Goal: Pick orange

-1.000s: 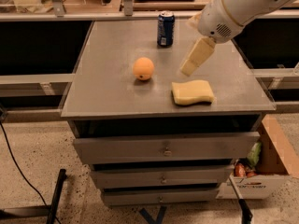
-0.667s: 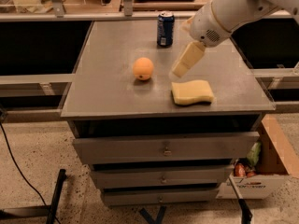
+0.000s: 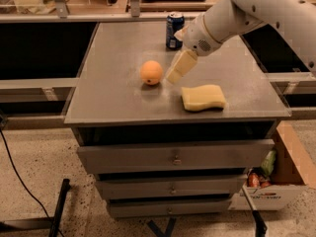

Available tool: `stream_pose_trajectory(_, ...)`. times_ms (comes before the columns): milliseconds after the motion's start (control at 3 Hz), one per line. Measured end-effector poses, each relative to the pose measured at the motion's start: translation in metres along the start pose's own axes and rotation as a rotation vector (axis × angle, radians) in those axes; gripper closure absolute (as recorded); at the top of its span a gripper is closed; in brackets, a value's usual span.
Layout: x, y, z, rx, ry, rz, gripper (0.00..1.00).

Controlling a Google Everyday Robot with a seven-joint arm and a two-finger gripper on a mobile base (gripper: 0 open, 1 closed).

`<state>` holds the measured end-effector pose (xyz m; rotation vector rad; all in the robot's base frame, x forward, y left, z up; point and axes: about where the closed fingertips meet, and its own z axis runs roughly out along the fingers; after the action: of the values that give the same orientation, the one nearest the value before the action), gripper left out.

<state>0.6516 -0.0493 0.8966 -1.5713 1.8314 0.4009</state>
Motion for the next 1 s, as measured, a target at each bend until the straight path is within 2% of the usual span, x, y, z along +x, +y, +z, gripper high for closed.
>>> stream_pose_trajectory(333,-0.007,-0.001,0.028,-0.025,-0.013,0.004,0.0)
stream_pose_trajectory(667,-0.014,0.002,0.051,-0.049,-0.025,0.006,0.13)
stream_pose_trajectory(1000,-0.017,0.005,0.069,-0.068,-0.029,0.011,0.31)
